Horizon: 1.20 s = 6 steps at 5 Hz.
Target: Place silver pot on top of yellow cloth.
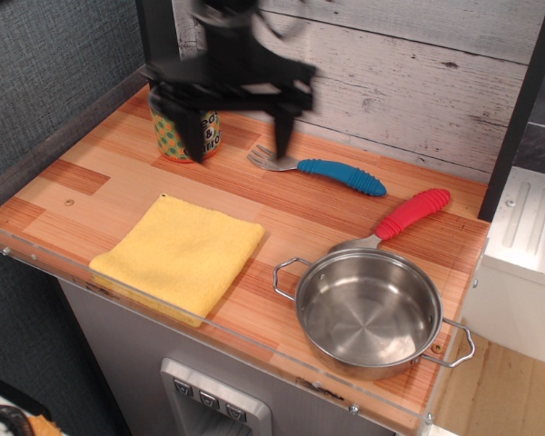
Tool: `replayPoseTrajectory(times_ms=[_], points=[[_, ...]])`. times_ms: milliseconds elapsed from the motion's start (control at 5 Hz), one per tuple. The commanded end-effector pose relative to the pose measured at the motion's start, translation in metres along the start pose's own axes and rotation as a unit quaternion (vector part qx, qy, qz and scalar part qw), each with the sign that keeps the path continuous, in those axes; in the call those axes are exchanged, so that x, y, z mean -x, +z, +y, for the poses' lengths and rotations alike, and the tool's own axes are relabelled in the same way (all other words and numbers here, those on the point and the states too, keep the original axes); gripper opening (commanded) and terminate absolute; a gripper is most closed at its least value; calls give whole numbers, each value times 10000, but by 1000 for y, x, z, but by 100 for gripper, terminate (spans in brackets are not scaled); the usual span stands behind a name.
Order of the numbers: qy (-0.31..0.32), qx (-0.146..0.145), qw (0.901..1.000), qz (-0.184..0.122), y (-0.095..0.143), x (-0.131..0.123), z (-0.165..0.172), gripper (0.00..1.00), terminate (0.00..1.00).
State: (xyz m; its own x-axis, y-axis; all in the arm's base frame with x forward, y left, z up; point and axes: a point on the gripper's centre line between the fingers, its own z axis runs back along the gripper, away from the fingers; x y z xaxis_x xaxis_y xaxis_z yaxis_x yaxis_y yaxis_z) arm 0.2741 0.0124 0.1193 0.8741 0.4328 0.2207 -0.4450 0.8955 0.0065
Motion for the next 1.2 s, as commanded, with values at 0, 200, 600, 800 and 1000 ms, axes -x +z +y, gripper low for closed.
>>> replayPoseTrajectory(times_ms=[0, 200, 600, 800, 1000], points=[[-275, 11, 9996, -1, -3, 34, -22, 100, 0], [-173, -97, 9998, 27, -12, 50, -29, 100, 0], [213, 7, 9997, 77, -37, 75, -38, 100, 0], [343, -26, 9994, 65, -53, 81, -44, 100, 0], [537, -3, 9985, 100, -62, 88, -42, 100, 0]])
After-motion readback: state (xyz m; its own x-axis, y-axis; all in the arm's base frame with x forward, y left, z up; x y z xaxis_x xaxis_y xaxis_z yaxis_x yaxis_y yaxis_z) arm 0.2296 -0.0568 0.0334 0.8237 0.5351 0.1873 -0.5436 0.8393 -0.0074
